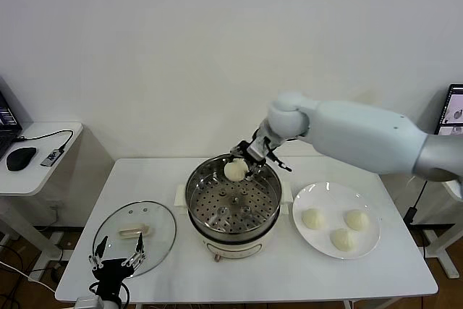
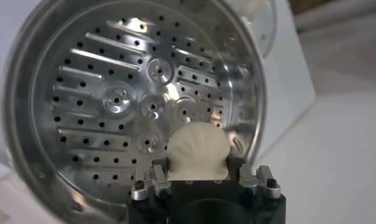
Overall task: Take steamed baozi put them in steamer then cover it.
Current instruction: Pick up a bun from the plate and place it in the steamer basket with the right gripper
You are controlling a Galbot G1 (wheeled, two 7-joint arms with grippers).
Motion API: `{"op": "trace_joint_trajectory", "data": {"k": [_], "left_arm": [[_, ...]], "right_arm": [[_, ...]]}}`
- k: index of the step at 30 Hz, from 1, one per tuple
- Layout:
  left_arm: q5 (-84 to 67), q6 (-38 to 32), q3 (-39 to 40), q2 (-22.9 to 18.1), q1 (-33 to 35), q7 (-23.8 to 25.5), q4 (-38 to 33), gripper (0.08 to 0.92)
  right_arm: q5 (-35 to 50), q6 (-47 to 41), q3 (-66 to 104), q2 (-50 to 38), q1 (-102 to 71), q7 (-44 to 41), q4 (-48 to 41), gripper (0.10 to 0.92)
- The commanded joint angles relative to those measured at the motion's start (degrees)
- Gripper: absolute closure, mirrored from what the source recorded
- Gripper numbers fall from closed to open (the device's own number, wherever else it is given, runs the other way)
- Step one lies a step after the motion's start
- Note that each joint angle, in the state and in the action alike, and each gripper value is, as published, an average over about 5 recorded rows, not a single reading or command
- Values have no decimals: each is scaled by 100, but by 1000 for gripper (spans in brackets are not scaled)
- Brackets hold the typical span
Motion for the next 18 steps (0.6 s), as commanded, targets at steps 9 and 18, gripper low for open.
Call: {"op": "trace_joint_trajectory", "data": {"k": [9, 18], "left_arm": [[37, -5, 3, 5, -24, 20, -41, 177], [77, -58, 13, -18, 4, 39, -109, 177]], "right_arm": [[-1560, 1363, -107, 599, -262, 355, -810, 419], [-1908, 1467, -10, 740, -461, 454, -1111, 342]]}}
